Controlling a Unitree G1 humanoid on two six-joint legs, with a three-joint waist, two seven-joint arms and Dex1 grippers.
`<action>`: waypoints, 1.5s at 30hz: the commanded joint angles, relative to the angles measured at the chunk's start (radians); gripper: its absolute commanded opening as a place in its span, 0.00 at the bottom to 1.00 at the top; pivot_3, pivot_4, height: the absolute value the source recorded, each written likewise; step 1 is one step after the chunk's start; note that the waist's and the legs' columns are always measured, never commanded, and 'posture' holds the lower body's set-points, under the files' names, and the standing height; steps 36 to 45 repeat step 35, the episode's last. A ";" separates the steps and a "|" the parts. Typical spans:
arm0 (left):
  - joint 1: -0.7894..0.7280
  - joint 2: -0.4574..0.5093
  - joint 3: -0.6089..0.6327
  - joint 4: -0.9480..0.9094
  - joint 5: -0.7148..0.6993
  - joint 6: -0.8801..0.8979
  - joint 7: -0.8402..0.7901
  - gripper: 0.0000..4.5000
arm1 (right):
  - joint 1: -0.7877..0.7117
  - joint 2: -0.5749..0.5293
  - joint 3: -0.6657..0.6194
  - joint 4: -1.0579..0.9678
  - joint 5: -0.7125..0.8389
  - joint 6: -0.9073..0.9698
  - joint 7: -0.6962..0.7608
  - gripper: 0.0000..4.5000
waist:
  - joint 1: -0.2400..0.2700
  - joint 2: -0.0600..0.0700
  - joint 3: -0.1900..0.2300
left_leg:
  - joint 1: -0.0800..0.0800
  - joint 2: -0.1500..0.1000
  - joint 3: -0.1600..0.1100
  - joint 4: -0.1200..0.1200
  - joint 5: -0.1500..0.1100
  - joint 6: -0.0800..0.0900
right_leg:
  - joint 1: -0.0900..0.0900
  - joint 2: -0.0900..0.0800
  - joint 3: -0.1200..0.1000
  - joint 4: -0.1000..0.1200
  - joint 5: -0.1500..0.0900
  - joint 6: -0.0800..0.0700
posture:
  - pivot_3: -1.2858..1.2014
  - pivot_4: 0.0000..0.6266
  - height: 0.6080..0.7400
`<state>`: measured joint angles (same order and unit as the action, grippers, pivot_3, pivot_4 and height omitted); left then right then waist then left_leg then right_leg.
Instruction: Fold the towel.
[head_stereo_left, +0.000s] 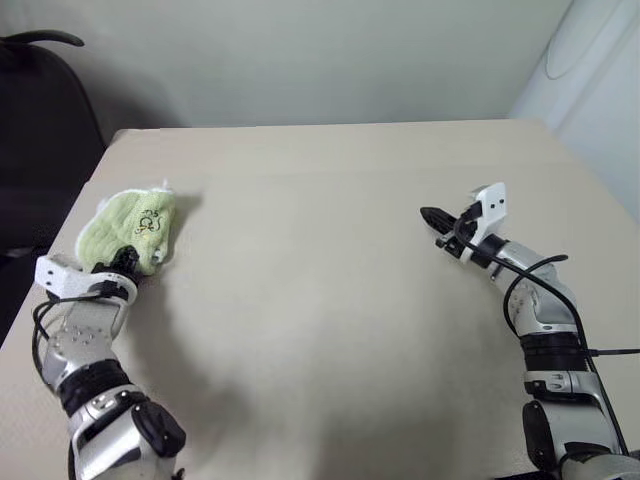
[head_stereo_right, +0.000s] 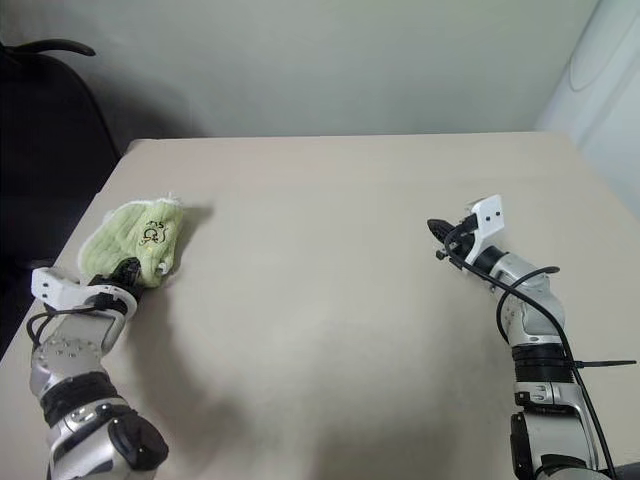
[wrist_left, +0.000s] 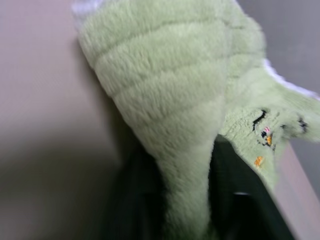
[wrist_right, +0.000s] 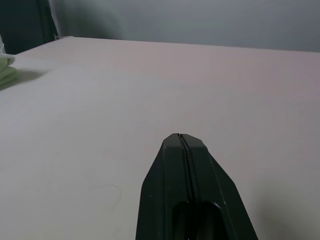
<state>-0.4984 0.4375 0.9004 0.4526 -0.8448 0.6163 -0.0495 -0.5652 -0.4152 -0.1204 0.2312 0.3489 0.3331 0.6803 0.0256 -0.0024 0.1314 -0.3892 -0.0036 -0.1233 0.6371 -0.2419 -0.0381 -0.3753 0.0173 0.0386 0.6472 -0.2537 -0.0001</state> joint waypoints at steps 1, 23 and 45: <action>0.057 -0.001 0.013 -0.079 -0.032 0.023 0.027 0.59 | -0.024 -0.002 0.000 -0.021 0.003 -0.020 0.012 0.00 | -0.004 0.000 0.000 | 0.000 0.000 0.000 0.000 0.000 0.000 | 0.000 0.000 0.000 0.000 0.000 0.000 | 0.52 0.24 1.00; 0.524 0.254 -0.392 -0.835 0.217 -0.113 -0.333 0.99 | 0.018 -0.116 0.011 -0.045 0.009 -0.008 0.152 0.00 | 0.013 -0.008 0.001 | 0.003 0.000 0.000 0.001 -0.005 0.003 | 0.000 0.007 0.018 0.000 0.000 -0.001 | 0.52 0.24 1.00; 0.518 0.165 -0.654 -0.922 0.316 -0.115 -0.372 0.99 | 0.089 -0.120 -0.002 -0.078 -0.004 -0.040 0.118 0.00 | -0.011 -0.008 0.000 | 0.003 0.005 0.002 -0.002 -0.009 -0.004 | -0.005 0.012 0.018 0.005 -0.002 -0.006 | 0.52 0.24 1.00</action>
